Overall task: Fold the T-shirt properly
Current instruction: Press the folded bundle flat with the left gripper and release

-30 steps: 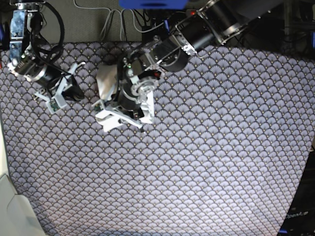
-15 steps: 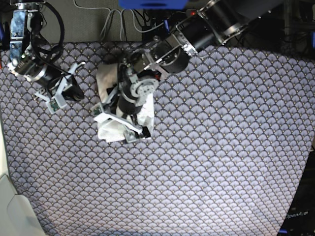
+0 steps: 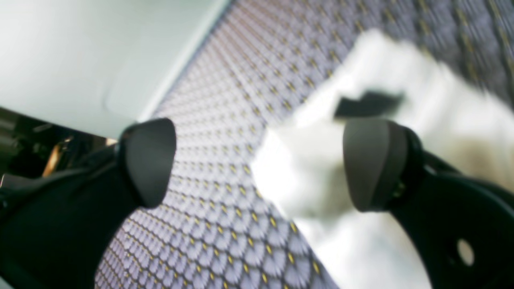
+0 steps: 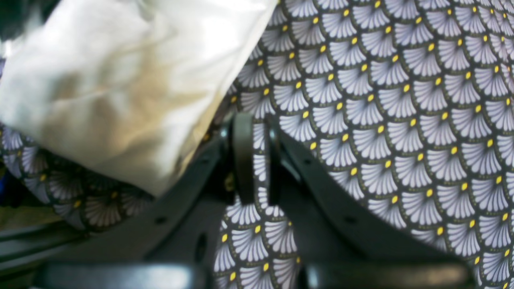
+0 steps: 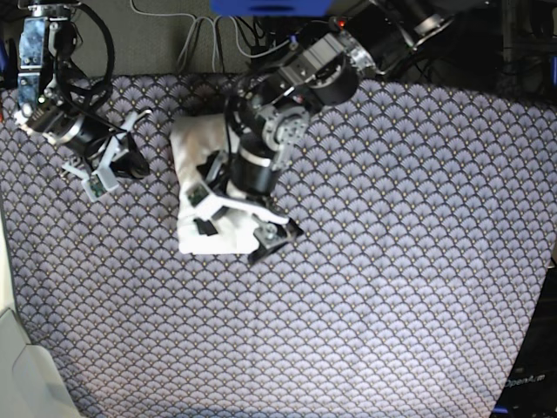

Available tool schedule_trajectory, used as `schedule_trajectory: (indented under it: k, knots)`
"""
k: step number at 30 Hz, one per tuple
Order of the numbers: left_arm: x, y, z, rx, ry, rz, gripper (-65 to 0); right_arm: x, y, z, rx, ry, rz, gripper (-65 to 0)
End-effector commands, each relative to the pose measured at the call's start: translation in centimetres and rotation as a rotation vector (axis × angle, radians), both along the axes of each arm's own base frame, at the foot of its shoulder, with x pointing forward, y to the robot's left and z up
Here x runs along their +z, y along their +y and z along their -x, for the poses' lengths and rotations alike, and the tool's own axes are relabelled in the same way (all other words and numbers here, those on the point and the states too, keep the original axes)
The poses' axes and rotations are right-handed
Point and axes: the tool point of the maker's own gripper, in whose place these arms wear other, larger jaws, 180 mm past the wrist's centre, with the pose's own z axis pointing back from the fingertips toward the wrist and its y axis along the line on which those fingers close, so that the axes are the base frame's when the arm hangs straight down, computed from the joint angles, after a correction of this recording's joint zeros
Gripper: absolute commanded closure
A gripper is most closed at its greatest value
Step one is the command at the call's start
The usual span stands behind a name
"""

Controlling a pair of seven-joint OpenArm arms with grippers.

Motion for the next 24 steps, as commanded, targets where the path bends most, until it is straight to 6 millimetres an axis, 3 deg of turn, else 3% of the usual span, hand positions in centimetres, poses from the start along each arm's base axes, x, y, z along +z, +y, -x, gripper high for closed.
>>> schedule_trajectory:
  k: [1,5,12,17,20,22,24]
  knots:
    - [1.8,-0.4,-0.5,-0.007,-0.060,0.028,-65.0,1.3,0.2,-0.7,0.010,-0.048,-0.018,-3.3]
    - [1.1,0.5,-0.1,-0.006,-0.052,0.008,-65.0,1.4,0.2,-0.9,0.009,-0.051,-0.018,-3.3]
    - [3.8,0.3,0.8,-0.015,-0.091,0.077,-65.0,1.4,0.2,-0.8,0.009,-0.050,-0.018,-3.3]
    - [2.1,0.7,1.4,-0.022,-0.060,0.043,-65.0,1.3,0.1,-0.8,0.007,-0.049,-0.018,-3.3]
    - [1.0,0.0,2.0,-0.049,-0.041,0.018,-64.4,1.4,0.1,-0.9,0.005,-0.051,-0.017,-3.3]
    - [0.6,-0.1,2.1,-0.056,-0.035,0.009,-58.6,1.4,0.2,-0.9,0.008,-0.050,-0.018,-3.3]
    - [1.1,-0.6,1.8,-0.071,-0.051,0.007,-47.9,1.4,0.2,-0.9,0.008,-0.050,-0.017,-3.3]
